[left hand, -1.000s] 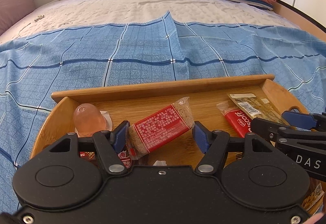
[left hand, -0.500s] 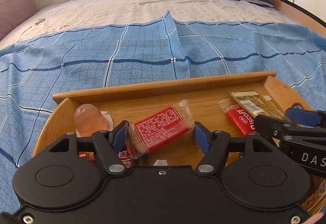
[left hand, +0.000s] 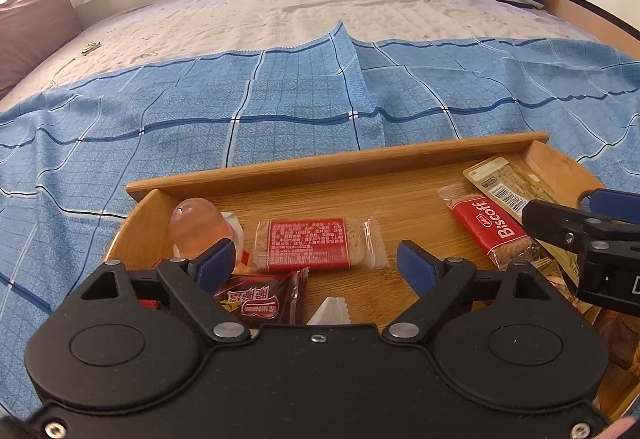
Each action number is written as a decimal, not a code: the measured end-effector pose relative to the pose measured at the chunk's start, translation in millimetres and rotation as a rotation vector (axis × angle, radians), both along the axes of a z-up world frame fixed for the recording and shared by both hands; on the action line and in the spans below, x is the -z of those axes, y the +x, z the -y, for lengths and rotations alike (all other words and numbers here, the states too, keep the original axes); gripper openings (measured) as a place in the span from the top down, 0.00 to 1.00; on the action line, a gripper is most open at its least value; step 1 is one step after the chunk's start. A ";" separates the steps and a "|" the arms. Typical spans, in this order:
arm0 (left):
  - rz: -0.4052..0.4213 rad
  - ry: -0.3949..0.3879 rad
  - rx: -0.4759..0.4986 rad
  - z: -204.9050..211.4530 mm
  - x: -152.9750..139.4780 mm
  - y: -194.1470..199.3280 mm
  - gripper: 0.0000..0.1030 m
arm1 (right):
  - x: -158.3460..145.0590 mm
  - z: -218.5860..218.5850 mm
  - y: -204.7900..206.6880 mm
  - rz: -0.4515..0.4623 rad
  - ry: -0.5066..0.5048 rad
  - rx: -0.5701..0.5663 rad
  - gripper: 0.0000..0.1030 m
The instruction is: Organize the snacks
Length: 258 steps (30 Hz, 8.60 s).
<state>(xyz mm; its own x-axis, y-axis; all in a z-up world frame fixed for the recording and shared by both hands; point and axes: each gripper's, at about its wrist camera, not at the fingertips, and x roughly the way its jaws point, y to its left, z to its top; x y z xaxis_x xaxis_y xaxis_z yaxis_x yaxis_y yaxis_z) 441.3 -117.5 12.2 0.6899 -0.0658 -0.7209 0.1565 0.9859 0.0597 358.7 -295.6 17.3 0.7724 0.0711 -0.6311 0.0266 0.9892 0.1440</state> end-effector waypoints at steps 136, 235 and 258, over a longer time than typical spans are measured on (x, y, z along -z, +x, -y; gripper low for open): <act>0.091 -0.049 -0.052 -130.2 16.3 -388.4 0.00 | 43.3 -100.9 -341.0 0.049 -0.186 0.054 0.00; 0.046 -0.055 -0.055 -131.0 13.6 -382.7 0.00 | 44.3 -101.6 -339.8 0.040 -0.191 0.053 0.00; 0.046 -0.055 -0.055 -131.0 13.8 -382.6 0.00 | 44.3 -101.6 -340.0 0.040 -0.192 0.053 0.00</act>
<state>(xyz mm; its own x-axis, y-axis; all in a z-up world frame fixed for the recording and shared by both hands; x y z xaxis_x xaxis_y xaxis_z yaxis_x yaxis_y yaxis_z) 58.7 13.6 -1.5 0.7261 -0.0653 -0.6845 0.1002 0.9949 0.0114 18.7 -194.0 -27.0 0.7966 -0.0891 -0.5980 0.0776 0.9960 -0.0450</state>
